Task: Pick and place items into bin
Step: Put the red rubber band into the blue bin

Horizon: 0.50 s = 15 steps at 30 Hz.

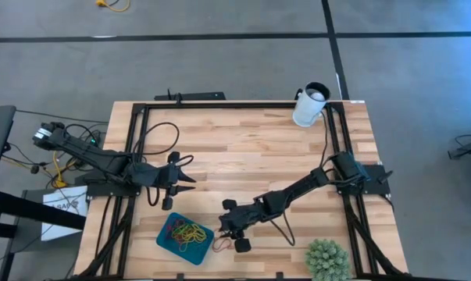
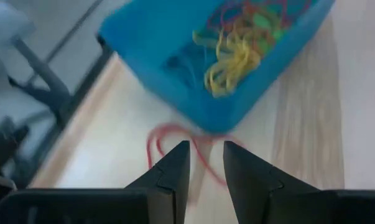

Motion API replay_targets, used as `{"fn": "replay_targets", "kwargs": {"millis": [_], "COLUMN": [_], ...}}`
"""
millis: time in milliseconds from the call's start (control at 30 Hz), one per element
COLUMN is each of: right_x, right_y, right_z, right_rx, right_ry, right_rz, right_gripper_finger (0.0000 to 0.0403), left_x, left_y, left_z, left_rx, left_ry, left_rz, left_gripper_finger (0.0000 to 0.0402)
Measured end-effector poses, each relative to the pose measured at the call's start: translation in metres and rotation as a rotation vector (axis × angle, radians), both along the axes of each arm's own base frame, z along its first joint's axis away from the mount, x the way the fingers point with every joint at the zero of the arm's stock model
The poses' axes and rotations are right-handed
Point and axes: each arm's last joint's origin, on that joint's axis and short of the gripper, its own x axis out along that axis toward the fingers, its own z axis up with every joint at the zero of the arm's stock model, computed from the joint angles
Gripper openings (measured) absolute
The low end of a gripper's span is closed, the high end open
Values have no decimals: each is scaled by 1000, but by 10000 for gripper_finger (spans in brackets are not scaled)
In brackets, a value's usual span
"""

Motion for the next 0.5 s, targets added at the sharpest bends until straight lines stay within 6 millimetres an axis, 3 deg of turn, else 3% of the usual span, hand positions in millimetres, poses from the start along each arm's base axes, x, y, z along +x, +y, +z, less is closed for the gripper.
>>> {"fn": "replay_targets", "kwargs": {"millis": [300,500], "right_x": [-2,2], "right_y": [4,8], "right_z": [-2,-26], "right_rx": [-35,-68], "right_ry": [7,18], "right_rz": [-8,-47], "right_gripper_finger": [91,91], "left_x": [0,0], "left_y": [0,0], "left_z": [0,0], "left_rx": [-52,-73], "left_ry": [9,7], "left_rz": [15,25], "left_gripper_finger": [85,85]}}
